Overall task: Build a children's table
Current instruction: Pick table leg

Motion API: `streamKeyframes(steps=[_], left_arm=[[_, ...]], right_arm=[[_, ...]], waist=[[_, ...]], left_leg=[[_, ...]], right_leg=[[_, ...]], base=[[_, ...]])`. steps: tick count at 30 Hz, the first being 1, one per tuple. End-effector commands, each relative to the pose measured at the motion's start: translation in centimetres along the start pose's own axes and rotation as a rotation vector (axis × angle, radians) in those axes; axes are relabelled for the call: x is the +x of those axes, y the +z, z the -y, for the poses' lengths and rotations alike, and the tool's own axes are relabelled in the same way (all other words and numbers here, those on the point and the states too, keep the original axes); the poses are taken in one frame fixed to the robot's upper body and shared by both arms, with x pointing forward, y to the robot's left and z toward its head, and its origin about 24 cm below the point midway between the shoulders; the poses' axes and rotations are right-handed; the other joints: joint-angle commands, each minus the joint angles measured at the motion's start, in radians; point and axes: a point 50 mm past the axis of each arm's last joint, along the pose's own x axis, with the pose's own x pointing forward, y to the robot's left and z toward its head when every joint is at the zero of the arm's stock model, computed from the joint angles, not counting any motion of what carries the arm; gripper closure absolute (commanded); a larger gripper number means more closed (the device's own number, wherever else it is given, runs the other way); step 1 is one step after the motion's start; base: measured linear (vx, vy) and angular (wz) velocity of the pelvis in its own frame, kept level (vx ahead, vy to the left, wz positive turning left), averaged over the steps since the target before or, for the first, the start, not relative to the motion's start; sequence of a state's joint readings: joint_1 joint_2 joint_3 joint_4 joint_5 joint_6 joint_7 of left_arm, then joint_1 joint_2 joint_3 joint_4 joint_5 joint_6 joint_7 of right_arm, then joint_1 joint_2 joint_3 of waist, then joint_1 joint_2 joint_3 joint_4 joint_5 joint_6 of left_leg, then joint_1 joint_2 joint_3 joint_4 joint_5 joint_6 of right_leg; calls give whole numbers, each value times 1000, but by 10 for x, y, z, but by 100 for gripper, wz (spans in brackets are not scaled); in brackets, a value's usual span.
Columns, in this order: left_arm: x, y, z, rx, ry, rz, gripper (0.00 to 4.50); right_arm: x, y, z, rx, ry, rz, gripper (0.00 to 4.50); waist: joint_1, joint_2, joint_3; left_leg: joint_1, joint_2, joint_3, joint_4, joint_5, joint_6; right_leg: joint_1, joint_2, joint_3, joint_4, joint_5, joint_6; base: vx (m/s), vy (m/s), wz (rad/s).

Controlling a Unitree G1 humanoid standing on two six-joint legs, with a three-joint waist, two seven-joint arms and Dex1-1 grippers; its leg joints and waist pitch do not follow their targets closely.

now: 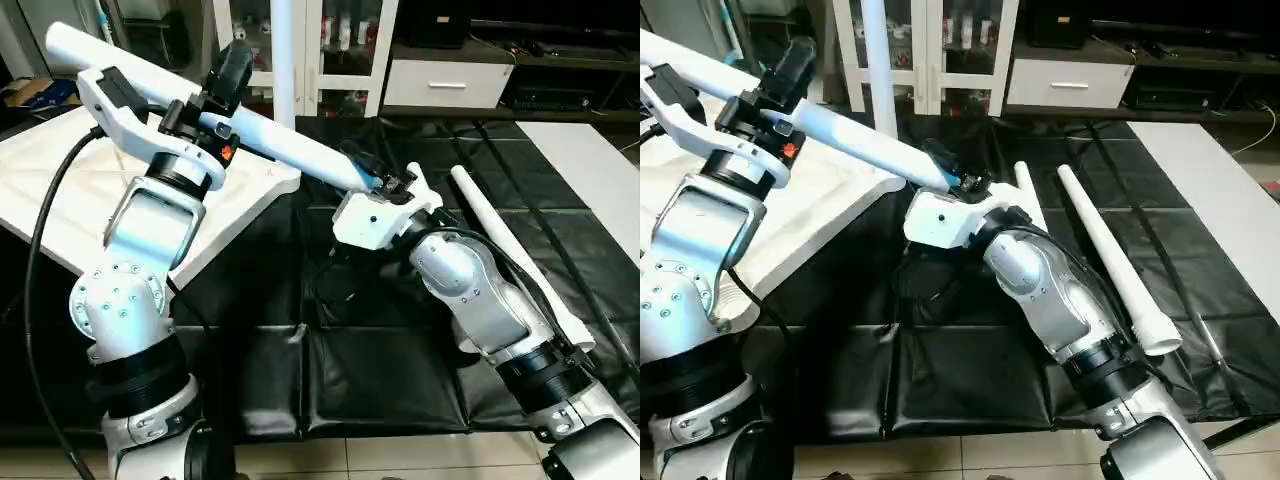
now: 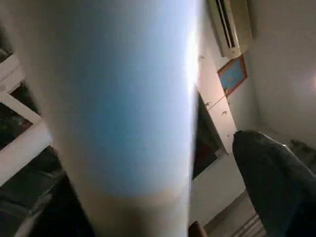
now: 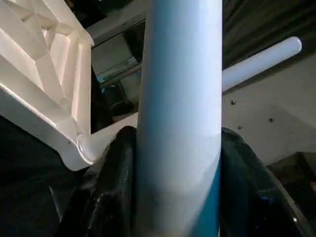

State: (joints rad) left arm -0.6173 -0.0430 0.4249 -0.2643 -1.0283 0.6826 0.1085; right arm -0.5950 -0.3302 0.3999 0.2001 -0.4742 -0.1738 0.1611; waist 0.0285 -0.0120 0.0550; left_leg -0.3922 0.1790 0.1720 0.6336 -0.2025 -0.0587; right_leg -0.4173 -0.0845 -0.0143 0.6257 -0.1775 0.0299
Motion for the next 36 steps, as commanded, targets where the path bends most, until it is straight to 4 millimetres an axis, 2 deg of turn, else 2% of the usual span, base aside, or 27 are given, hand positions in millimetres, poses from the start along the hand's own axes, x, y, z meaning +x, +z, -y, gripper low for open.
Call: streamKeyframes(steps=[1,4,7,9,10,12,14,17,20,28,30,34,35,36], left_arm=[[0,-3,5,-1,-18,-17,78],[0,-5,3,-5,5,-27,117],[2,-5,1,3,41,-14,126],[2,-5,-1,7,60,-5,160],[3,-4,-2,10,69,0,160],[3,-2,-6,40,105,7,163],[3,0,-8,51,125,17,198],[4,6,-9,72,134,40,204],[4,8,-9,93,146,43,242],[6,13,-5,167,133,42,276],[8,16,-4,176,124,43,280],[10,20,0,241,100,23,283],[11,21,1,260,89,14,287],[11,21,1,264,86,13,289]], right_arm=[[3,0,4,-27,8,-1,271],[3,-1,4,-35,5,-4,271],[4,-1,4,-37,4,-5,271],[5,-1,4,-37,3,-4,271],[5,-1,4,-36,2,-3,271],[5,-1,5,-36,2,-4,271],[5,-1,5,-35,2,-5,271],[4,-2,4,-32,3,-7,271],[5,-2,4,-28,3,-5,271],[5,-1,1,22,0,-1,272],[5,-1,0,43,7,5,202],[4,5,-2,152,29,58,186],[3,9,-7,246,76,83,162],[3,10,-9,273,93,96,159]], waist=[[-6,-6,-71],[-6,-5,-72],[-6,-4,-72],[-6,-5,-72],[-6,-4,-73],[-6,-3,-72],[-6,-2,-72],[-6,-3,-74],[-6,0,-74],[-5,8,-74],[-4,8,-74],[-3,13,-74],[-3,18,-72],[-5,15,-72]], left_leg=[[16,19,2,-72,-157,3],[15,20,1,-71,-149,3],[16,20,2,-70,-149,4],[16,20,2,-70,-146,6],[16,19,2,-69,-144,6],[16,19,2,-69,-151,6],[17,20,1,-70,-149,3],[17,19,1,-69,-139,3],[18,20,1,-68,-136,2],[21,20,1,-70,-157,-13],[22,21,1,-70,-163,-19],[23,21,1,-71,-178,-20],[23,22,-1,-72,-187,-24],[24,21,2,-72,-201,-18]], right_leg=[[52,-12,18,-58,-73,-178],[52,-12,18,-56,-65,-177],[52,-11,18,-57,-62,-178],[53,-11,18,-55,-56,-179],[53,-11,18,-55,-54,-180],[53,-11,18,-57,-67,-176],[52,-11,18,-57,-66,-175],[53,-11,18,-54,-49,-177],[53,-10,18,-53,-43,-181],[51,-9,17,-52,-37,-191],[51,-9,17,-52,-40,-191],[51,-9,17,-51,-44,-191],[50,-9,17,-50,-56,-190],[50,-8,17,-52,-58,-191]], base=[[0,0,0],[0,0,0],[0,0,0],[0,0,0],[0,0,0],[0,0,0],[0,0,0],[0,0,0],[0,0,0],[0,0,0],[0,0,0],[0,0,0],[0,0,0],[0,0,0]])
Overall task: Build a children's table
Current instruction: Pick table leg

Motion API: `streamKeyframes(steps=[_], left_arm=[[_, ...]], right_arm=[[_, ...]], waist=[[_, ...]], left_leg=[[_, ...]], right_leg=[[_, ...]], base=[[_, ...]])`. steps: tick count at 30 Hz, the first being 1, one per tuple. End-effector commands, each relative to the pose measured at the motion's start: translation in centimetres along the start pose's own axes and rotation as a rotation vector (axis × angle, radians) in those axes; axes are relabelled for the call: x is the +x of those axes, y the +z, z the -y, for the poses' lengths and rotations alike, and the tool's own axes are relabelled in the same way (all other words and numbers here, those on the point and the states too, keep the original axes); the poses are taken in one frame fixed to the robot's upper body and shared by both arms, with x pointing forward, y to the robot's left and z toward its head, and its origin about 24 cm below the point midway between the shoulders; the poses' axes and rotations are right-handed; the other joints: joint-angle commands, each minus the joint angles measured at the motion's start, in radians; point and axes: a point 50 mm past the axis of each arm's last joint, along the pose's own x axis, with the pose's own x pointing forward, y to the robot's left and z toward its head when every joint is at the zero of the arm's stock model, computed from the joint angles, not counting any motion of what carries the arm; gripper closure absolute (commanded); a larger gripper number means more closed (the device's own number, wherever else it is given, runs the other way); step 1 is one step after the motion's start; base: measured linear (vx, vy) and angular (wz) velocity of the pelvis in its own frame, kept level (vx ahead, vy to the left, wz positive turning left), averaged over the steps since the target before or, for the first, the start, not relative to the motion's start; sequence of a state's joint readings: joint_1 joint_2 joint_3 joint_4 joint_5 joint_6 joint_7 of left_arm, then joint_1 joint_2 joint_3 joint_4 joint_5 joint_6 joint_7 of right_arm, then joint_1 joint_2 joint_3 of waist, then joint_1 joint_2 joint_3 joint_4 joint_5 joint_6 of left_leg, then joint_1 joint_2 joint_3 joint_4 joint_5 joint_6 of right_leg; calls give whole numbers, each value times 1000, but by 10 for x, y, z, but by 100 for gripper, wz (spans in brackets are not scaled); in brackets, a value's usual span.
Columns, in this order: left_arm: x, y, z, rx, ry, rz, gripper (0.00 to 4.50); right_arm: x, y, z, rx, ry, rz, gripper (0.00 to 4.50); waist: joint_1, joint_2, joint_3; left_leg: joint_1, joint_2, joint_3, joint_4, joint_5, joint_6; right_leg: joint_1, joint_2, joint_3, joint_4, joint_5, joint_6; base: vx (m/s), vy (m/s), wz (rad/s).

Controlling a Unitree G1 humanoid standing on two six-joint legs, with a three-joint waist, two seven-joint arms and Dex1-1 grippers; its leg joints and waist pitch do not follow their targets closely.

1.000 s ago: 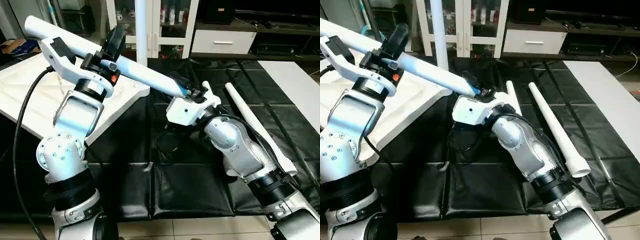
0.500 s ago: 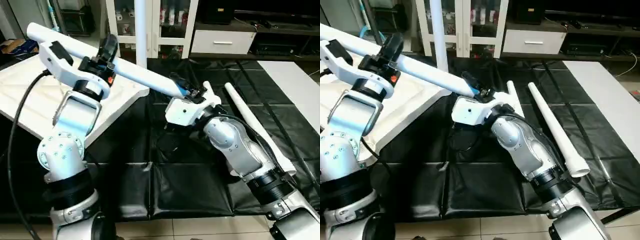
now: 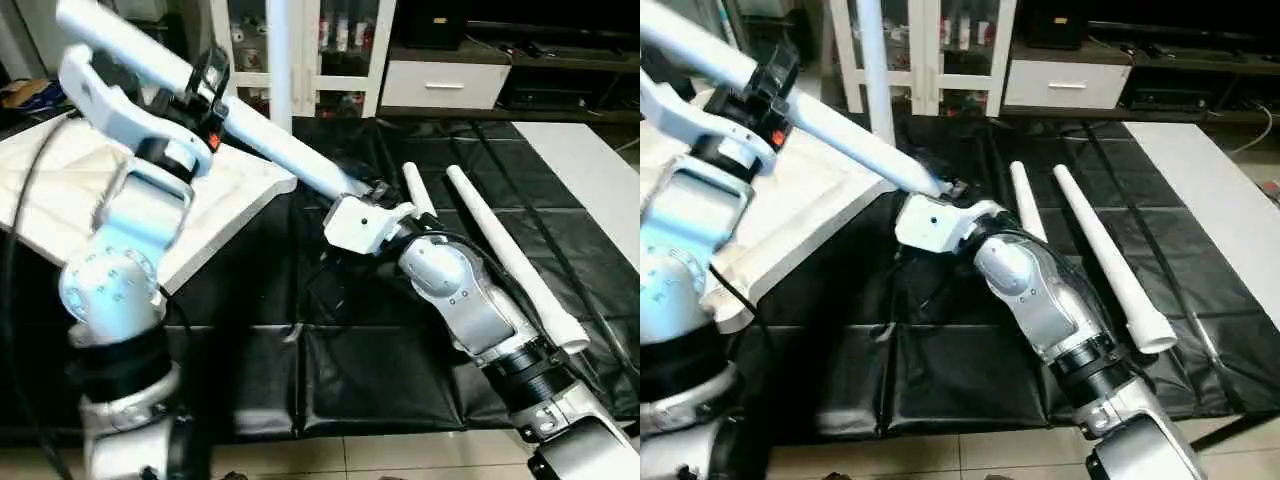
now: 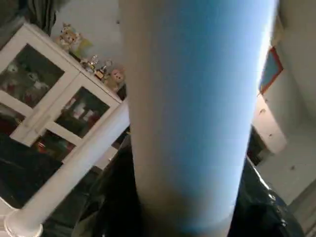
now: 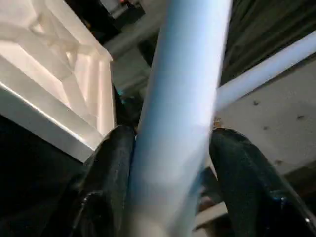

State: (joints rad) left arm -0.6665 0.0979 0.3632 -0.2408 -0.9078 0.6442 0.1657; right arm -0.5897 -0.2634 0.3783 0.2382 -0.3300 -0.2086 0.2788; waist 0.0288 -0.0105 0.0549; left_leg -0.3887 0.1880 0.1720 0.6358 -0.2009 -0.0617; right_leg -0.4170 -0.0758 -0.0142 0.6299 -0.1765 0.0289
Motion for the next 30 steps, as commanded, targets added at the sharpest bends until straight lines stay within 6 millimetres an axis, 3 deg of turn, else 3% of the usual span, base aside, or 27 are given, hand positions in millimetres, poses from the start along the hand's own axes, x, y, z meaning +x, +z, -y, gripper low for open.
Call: streamKeyframes(steps=[1,4,5,7,12,16,19,22,26,27,29,30], left_arm=[[5,2,3,47,-23,-21,290],[10,5,7,84,-62,-38,293],[12,8,10,107,-97,-49,294],[14,11,14,129,-137,-57,294],[15,12,24,173,-251,-119,294],[15,13,28,244,-335,-222,294],[13,12,27,268,-361,-268,294],[9,10,29,290,-409,-328,294],[7,8,34,295,-456,-367,294],[7,6,41,294,-503,-399,294],[5,5,46,290,-537,-417,294],[4,3,51,282,-569,-433,294]], right_arm=[[-5,11,-7,202,105,91,156],[-13,23,-20,388,263,169,127],[-17,25,-22,456,317,182,119],[-20,25,-20,521,346,190,110],[-23,20,6,686,311,193,67],[-29,11,47,787,310,190,27],[-32,11,63,819,324,216,7],[-36,-2,78,836,375,138,0],[-43,-16,73,811,485,18,0],[-48,-23,63,818,585,-27,0],[-50,-25,59,831,616,-46,0],[-52,-26,54,866,665,-53,0]], waist=[[-3,16,-72],[-3,13,-72],[1,17,-74],[4,18,-71],[7,18,-66],[7,15,-67],[7,16,-67],[9,13,-69],[17,9,-72],[16,2,-73],[20,4,-73],[22,-3,-73]], left_leg=[[21,16,-2,-76,-224,-7],[20,16,-3,-79,-210,13],[23,18,-5,-78,-202,20],[20,21,-7,-82,-200,5],[25,19,-6,-86,-253,-30],[26,15,-6,-84,-258,-39],[25,14,-6,-83,-251,-40],[21,14,-4,-80,-209,-35],[19,15,-1,-76,-166,-26],[16,15,-1,-75,-160,-18],[15,15,0,-73,-139,-8],[15,17,2,-73,-136,-3]], right_leg=[[51,-20,17,-56,-70,-191],[53,-16,16,-57,-34,-207],[52,-16,16,-53,-18,-220],[53,-23,15,-54,-42,-238],[48,-25,17,-62,-154,-232],[47,-25,17,-65,-204,-214],[47,-26,16,-66,-211,-217],[49,-26,15,-63,-173,-235],[53,-29,14,-59,-124,-263],[57,-29,13,-57,-118,-268],[56,-31,15,-55,-99,-278],[55,-32,14,-56,-100,-282]], base=[[0,0,0],[0,0,0],[0,0,0],[0,0,0],[0,0,0],[0,0,0],[0,0,0],[0,0,0],[0,0,0],[0,0,0],[0,0,0],[0,0,0]])
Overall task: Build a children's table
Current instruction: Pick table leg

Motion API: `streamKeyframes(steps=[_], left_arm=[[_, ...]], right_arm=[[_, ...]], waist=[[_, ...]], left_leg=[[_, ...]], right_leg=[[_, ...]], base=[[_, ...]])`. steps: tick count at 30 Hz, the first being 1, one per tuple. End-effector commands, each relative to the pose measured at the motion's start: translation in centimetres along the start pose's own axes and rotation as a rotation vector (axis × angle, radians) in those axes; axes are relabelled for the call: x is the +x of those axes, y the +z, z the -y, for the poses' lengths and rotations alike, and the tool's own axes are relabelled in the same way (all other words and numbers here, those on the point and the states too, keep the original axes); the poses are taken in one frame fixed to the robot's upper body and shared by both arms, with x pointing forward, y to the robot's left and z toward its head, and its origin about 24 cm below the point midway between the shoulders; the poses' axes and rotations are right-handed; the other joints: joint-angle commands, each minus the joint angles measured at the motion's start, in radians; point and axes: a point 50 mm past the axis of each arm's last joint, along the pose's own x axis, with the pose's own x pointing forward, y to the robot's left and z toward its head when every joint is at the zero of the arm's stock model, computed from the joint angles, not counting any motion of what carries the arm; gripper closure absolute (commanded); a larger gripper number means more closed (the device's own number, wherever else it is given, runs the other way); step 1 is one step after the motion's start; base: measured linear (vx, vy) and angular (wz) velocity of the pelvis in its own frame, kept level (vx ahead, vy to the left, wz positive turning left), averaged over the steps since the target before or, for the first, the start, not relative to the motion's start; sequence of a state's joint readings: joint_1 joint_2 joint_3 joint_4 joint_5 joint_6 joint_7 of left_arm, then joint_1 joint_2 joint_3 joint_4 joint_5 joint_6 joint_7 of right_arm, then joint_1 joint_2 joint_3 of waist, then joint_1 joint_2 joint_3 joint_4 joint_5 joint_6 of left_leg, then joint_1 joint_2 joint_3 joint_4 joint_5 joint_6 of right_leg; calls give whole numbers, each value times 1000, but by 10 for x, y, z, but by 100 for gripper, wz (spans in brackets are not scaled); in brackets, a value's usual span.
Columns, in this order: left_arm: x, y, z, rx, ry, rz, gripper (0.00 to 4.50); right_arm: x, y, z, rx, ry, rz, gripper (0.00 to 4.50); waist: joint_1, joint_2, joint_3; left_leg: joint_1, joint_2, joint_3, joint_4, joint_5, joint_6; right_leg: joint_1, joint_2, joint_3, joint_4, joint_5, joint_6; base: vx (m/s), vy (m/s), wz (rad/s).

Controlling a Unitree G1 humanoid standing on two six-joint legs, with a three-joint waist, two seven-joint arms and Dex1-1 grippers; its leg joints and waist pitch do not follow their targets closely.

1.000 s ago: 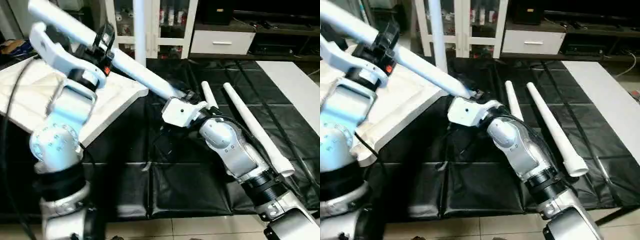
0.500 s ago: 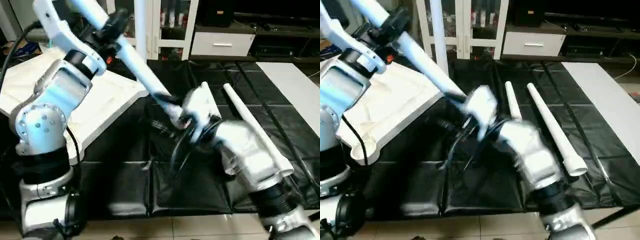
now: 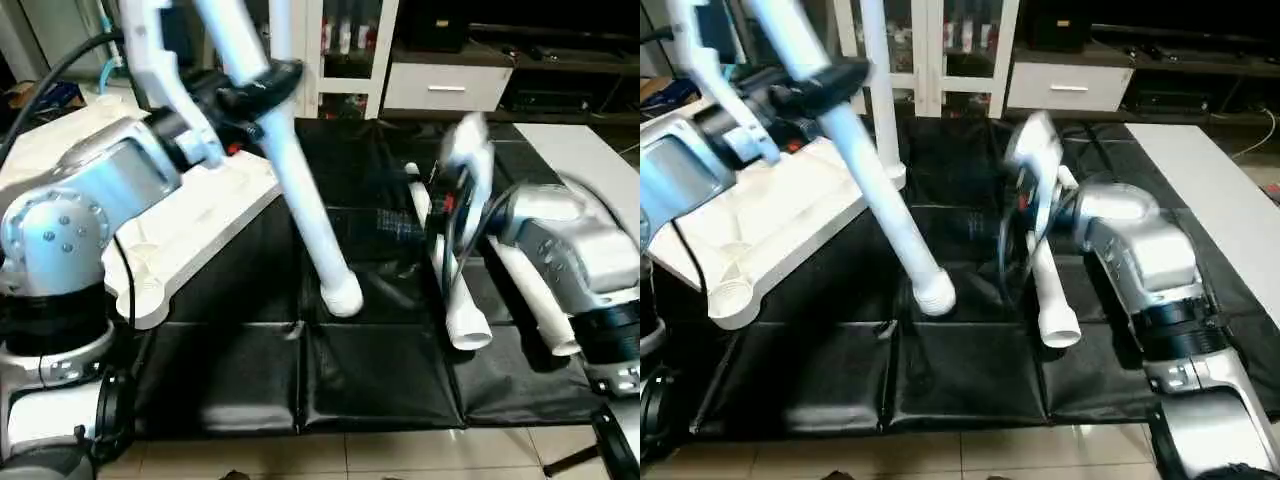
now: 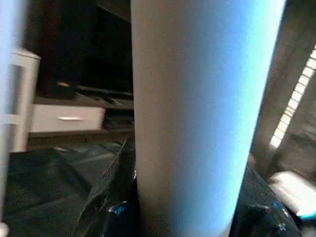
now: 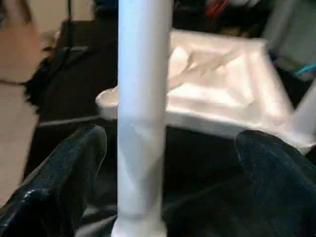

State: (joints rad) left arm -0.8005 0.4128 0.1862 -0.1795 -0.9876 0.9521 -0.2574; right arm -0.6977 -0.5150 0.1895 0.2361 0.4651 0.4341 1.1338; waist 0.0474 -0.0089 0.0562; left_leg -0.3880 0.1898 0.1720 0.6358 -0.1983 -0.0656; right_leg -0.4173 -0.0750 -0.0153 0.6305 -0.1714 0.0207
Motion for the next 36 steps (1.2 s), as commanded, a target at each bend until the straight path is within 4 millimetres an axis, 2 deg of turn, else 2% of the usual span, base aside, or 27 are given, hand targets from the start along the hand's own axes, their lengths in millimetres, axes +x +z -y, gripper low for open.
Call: streamKeyframes(steps=[1,4,9,13,15,19,23,24,36], left_arm=[[5,6,15,27,-89,-16,294],[7,8,19,28,-117,-25,294],[9,13,26,37,-167,-37,294],[11,14,30,28,-197,-40,294],[11,14,30,29,-202,-44,294],[11,13,31,28,-207,-50,294],[11,11,31,32,-213,-66,294],[11,11,31,31,-214,-67,294],[11,12,35,40,-241,-79,294]], right_arm=[[0,-7,-6,47,83,-41,0],[2,-10,-10,68,135,-54,0],[10,-16,-11,70,168,-84,0],[16,-29,-13,31,167,-142,0],[18,-33,-14,22,165,-159,0],[23,-40,-15,6,163,-174,0],[26,-42,-15,18,180,-159,38],[26,-43,-16,32,191,-156,47],[26,-54,-22,64,256,-206,157]], waist=[[6,-2,-73],[7,-2,-72],[11,0,-68],[12,1,-70],[13,-2,-71],[13,-1,-73],[12,0,-71],[12,-2,-70],[12,1,-71]], left_leg=[[15,15,1,-73,-140,3],[17,16,1,-73,-157,5],[19,18,0,-76,-185,-16],[17,17,-1,-76,-181,-27],[16,17,0,-75,-171,-23],[15,17,0,-75,-148,-16],[16,18,0,-76,-171,-13],[16,18,0,-76,-172,-13],[16,19,-1,-76,-165,-10]], right_leg=[[56,-32,15,-56,-113,-277],[54,-33,15,-58,-142,-273],[50,-34,16,-64,-201,-256],[50,-35,16,-61,-191,-254],[51,-34,16,-61,-178,-256],[53,-33,15,-57,-144,-262],[52,-33,16,-59,-165,-263],[52,-33,16,-60,-165,-263],[53,-34,15,-58,-151,-270]], base=[[0,0,0],[0,0,0],[0,0,0],[0,0,0],[0,0,0],[0,0,0],[0,0,0],[0,0,0],[0,0,0]])
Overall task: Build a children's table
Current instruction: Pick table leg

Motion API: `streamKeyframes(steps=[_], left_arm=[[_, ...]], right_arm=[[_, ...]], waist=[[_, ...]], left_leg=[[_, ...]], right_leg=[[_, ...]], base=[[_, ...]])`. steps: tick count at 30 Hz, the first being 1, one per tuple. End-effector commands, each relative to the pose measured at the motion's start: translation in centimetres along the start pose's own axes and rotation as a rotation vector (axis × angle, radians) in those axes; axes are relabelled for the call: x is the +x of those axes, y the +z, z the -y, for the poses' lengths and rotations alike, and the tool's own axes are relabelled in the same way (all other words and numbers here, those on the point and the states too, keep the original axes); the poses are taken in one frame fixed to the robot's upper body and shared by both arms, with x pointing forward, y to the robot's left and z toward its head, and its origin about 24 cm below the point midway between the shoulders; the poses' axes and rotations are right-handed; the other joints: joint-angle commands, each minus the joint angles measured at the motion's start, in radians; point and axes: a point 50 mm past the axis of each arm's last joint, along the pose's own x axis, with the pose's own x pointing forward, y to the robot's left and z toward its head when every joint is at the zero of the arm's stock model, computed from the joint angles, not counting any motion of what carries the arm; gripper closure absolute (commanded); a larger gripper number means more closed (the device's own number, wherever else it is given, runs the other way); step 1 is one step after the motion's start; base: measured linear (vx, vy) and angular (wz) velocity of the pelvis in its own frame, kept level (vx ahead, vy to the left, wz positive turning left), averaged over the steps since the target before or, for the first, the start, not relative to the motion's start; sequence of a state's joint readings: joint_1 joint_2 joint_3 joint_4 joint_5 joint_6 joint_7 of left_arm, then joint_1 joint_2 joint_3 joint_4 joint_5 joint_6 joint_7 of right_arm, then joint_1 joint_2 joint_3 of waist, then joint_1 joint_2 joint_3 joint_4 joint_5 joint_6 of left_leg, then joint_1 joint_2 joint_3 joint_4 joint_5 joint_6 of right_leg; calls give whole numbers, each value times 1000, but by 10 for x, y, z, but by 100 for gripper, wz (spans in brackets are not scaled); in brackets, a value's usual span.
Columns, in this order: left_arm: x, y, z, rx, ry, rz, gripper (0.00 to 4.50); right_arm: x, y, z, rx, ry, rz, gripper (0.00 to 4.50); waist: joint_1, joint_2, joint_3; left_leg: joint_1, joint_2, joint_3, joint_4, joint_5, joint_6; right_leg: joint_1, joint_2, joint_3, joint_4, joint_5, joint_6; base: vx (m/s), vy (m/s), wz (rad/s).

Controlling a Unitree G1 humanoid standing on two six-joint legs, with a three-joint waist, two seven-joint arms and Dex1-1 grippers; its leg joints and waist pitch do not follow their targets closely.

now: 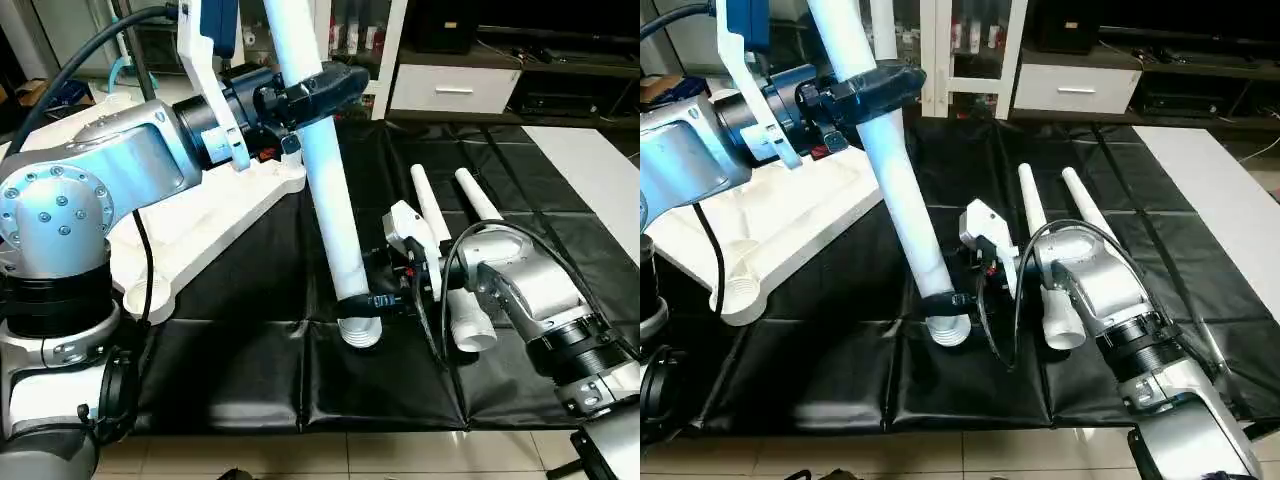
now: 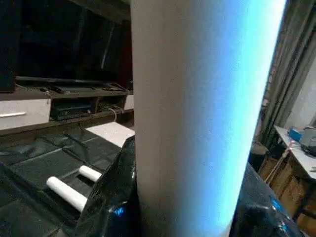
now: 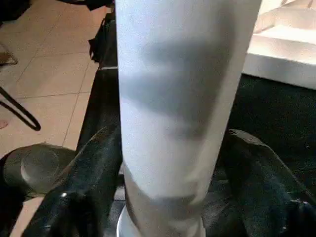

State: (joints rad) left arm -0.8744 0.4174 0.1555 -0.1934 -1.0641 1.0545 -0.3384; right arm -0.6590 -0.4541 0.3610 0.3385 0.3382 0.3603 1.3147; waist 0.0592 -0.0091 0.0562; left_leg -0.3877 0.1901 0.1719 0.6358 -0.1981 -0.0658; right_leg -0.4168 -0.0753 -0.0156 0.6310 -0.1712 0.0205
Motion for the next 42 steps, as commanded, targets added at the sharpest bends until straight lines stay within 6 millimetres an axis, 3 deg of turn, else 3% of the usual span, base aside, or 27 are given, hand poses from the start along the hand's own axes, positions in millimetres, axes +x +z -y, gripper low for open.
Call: streamKeyframes(steps=[1,12,22,25,26,33,39,42], left_arm=[[3,6,9,40,-39,-6,294],[5,8,14,51,-70,-7,295],[4,8,13,67,-61,-10,295],[2,10,8,56,-24,0,225],[-1,10,6,44,-15,8,225],[-11,9,6,29,-21,8,171],[-19,19,3,-25,-14,112,117],[-28,22,-7,-3,122,168,88]], right_arm=[[-2,-5,-1,12,1,-23,157],[1,-13,-4,30,21,-62,256],[3,-10,-2,23,12,-43,263],[4,-7,-2,28,5,-19,263],[4,-4,0,33,-6,12,263],[-2,13,1,48,-22,130,264],[-14,26,5,66,-90,237,264],[-20,30,10,38,-228,277,264]], waist=[[1,0,-71],[2,4,-71],[0,3,-70],[0,1,-70],[1,5,-71],[1,7,-70],[4,8,-70],[1,14,-69]], left_leg=[[16,18,0,-76,-168,-9],[17,19,-1,-77,-173,-12],[17,19,-1,-77,-180,-14],[17,19,-1,-77,-178,-13],[17,19,-2,-77,-173,-14],[19,18,-2,-79,-183,-22],[19,17,-2,-80,-192,-30],[19,19,-3,-81,-191,-40]], right_leg=[[52,-34,16,-59,-155,-269],[52,-35,16,-59,-159,-269],[51,-34,16,-60,-168,-267],[52,-34,16,-60,-162,-267],[52,-34,16,-58,-155,-269],[51,-33,15,-57,-153,-271],[52,-33,15,-59,-155,-271],[50,-34,15,-61,-157,-260]], base=[[0,0,0],[0,0,0],[0,0,0],[0,0,0],[0,0,0],[0,0,0],[0,0,0],[0,0,0]])
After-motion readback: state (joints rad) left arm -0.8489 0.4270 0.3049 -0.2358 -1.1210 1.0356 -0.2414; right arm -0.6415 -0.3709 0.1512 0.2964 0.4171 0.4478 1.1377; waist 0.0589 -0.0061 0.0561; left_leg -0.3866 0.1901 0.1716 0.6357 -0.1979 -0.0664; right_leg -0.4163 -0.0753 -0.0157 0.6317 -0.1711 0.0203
